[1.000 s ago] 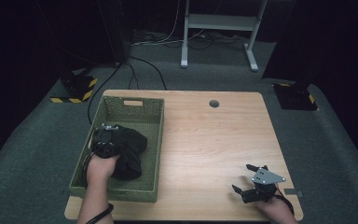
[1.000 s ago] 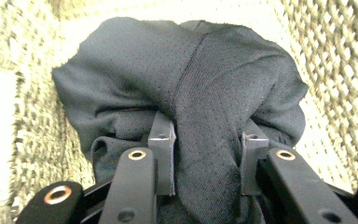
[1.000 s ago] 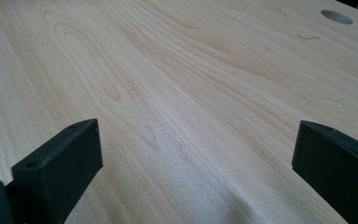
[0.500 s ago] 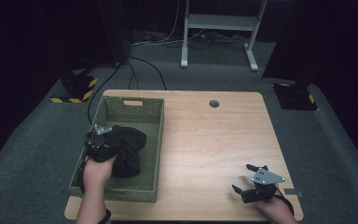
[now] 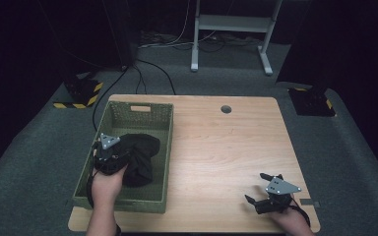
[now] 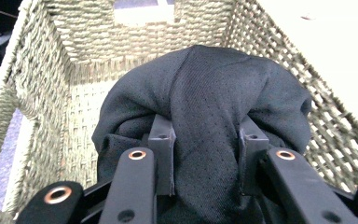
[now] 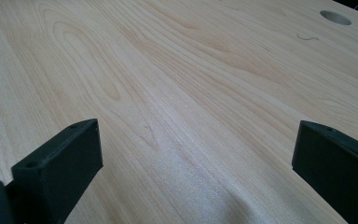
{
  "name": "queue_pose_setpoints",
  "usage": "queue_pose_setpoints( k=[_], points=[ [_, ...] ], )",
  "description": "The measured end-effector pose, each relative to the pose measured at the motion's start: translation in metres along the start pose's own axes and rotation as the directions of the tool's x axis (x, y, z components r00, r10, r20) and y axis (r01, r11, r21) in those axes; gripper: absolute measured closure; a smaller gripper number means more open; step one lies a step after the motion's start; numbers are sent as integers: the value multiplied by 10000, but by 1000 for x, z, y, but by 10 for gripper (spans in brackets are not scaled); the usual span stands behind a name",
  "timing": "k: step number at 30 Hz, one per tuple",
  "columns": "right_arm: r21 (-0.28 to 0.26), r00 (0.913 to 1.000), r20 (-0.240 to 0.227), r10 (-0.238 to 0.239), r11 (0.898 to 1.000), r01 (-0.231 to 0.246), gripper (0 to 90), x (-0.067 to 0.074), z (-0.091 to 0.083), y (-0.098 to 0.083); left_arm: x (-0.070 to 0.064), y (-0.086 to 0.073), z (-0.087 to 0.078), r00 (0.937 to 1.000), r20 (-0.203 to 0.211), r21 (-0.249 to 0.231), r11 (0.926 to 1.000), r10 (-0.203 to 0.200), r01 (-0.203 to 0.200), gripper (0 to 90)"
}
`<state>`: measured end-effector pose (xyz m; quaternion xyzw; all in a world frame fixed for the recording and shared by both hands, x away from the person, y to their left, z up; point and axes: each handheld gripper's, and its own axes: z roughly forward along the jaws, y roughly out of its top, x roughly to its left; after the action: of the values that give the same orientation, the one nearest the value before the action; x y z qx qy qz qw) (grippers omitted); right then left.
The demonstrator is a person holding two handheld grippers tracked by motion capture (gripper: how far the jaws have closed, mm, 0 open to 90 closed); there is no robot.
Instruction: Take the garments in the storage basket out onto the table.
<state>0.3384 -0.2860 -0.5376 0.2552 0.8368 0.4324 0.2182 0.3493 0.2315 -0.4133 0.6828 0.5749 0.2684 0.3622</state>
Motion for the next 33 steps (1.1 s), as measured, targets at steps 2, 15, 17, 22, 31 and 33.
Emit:
queue_pose_setpoints(
  k=[2,15,17,22,31,33],
  points=[
    [-4,10000,1,-1,10000,1,12,0,0,0,-2,0,-2,10000,-36,-208,9998,15,-15,663],
    [-22,10000,8,-1,10000,1,12,0,0,0,-10,-1,-15,9997,-121,-1480,9888,-204,184,664],
    [-18,10000,10,-7,10000,7,12,0,0,0,-12,-1,-17,9996,-129,-1731,9846,-259,232,664],
    [-27,10000,11,-2,10000,2,12,0,0,0,-15,1,-23,9997,16,-2078,9779,-236,234,665],
    [-47,10000,12,0,10000,0,12,0,0,0,-23,8,-34,9997,137,-2822,9591,-209,239,666],
    [-49,10000,8,-2,10000,2,12,0,-1,0,-24,10,-36,9996,131,-2955,9550,-233,261,666]
  ],
)
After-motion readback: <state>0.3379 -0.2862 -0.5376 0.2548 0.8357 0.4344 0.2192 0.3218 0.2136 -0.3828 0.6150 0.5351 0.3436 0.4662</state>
